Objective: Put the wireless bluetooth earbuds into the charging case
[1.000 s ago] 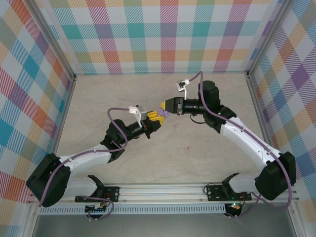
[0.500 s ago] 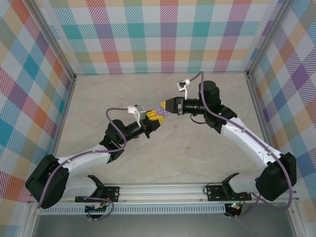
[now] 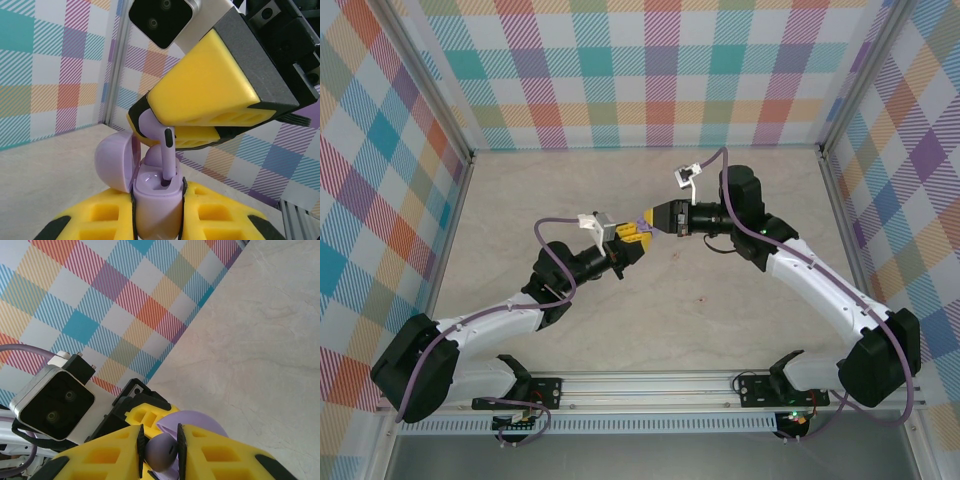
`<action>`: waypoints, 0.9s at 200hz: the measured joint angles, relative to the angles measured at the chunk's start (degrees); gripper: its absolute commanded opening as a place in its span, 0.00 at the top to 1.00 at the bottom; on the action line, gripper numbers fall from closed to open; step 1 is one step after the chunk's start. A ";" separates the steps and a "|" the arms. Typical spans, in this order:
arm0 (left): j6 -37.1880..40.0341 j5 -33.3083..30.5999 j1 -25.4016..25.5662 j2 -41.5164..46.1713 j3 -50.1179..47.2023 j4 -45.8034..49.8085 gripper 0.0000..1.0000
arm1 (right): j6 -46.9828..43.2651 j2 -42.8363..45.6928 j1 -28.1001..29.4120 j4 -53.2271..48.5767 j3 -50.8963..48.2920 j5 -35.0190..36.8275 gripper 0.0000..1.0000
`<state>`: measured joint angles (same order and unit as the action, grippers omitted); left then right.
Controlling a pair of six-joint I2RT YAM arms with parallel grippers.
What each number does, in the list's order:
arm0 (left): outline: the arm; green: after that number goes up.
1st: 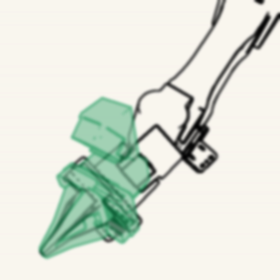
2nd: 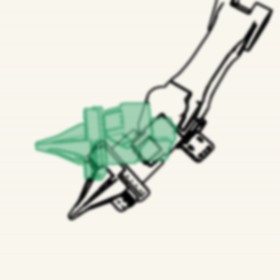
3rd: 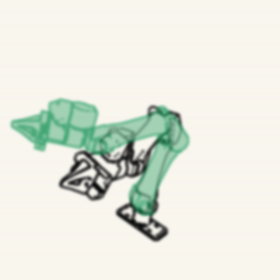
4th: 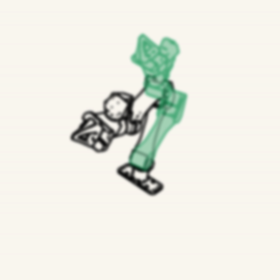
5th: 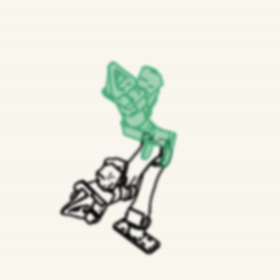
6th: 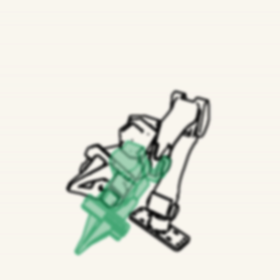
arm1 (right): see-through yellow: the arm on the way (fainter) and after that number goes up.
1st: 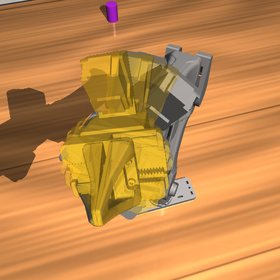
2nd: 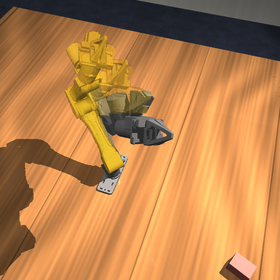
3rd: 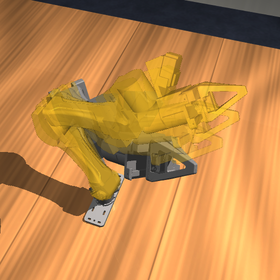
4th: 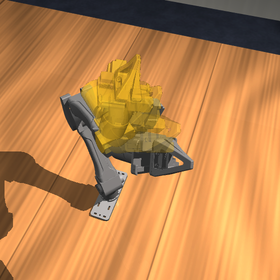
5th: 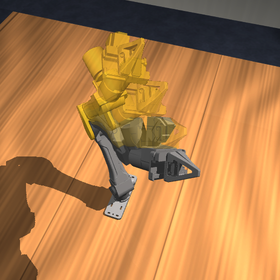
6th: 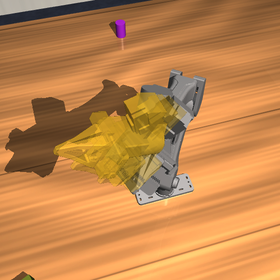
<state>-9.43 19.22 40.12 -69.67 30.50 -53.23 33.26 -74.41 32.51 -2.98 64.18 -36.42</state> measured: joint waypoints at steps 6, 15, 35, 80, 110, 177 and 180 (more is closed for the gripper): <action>0.00 0.00 0.00 0.04 0.02 0.20 0.83 | -0.13 0.00 0.02 -0.11 0.00 0.11 0.73; 0.00 0.00 0.00 0.04 0.09 0.48 0.83 | -0.39 0.00 0.13 -0.28 0.00 0.42 0.73; 0.00 -0.02 0.00 0.04 0.09 0.76 0.83 | -1.14 0.00 0.26 -0.98 0.07 0.90 0.73; -0.02 -0.02 0.00 0.33 0.09 1.03 0.83 | -2.54 0.00 0.87 -2.91 1.05 2.38 0.73; -0.02 -0.04 0.00 0.44 0.09 1.42 0.83 | -2.95 0.00 0.98 -4.09 1.46 3.21 0.73; -0.02 -0.24 0.00 0.55 0.09 2.21 0.83 | -4.28 0.00 1.25 -6.62 2.03 4.92 0.71; -0.02 -0.24 0.00 0.55 0.09 2.23 0.83 | -4.35 0.00 1.25 -6.71 2.05 4.94 0.70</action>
<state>-9.45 18.98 40.12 -69.12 30.59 -51.00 28.91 -74.41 33.76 -9.69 66.24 -31.48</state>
